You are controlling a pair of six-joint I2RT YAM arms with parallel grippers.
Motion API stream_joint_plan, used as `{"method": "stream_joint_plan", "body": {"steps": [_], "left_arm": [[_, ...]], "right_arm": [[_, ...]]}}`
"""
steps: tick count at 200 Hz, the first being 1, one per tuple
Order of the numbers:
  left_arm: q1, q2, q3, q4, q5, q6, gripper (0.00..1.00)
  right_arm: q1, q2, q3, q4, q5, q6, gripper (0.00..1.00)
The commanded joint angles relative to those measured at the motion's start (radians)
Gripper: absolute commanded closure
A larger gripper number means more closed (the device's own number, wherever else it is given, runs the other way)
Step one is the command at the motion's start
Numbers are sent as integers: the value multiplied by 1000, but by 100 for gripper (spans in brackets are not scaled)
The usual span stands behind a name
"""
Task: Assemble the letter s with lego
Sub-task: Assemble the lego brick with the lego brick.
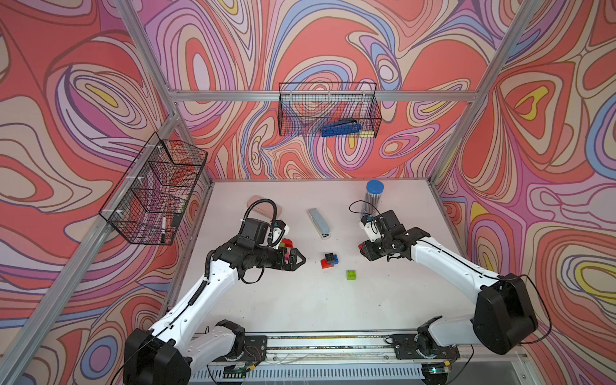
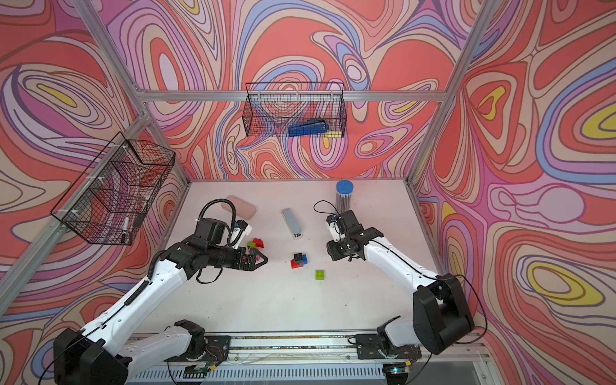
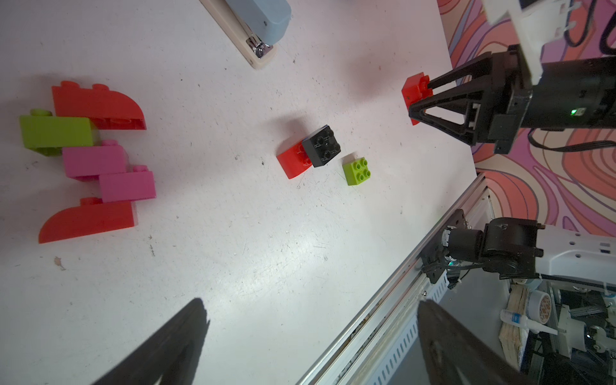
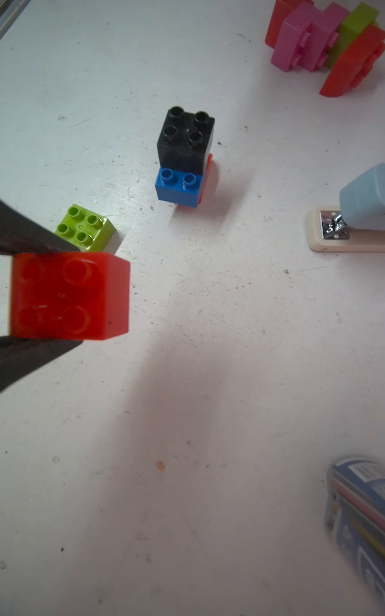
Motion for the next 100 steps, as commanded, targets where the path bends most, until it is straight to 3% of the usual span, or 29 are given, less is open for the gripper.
{"method": "stream_joint_plan", "body": {"steps": [1,77,100], "left_arm": [[2,-23,-6,-30,13,18,0],[2,-29,-6,-35,9,64,0],[2,-15,-7,-31,9,74,0]], "right_arm": [[15,-12,17,-27,-25,-102,74],[34,-8,-35,-65,13,-328,75],[35,-29,-40,-94,-28,-389,75]]}}
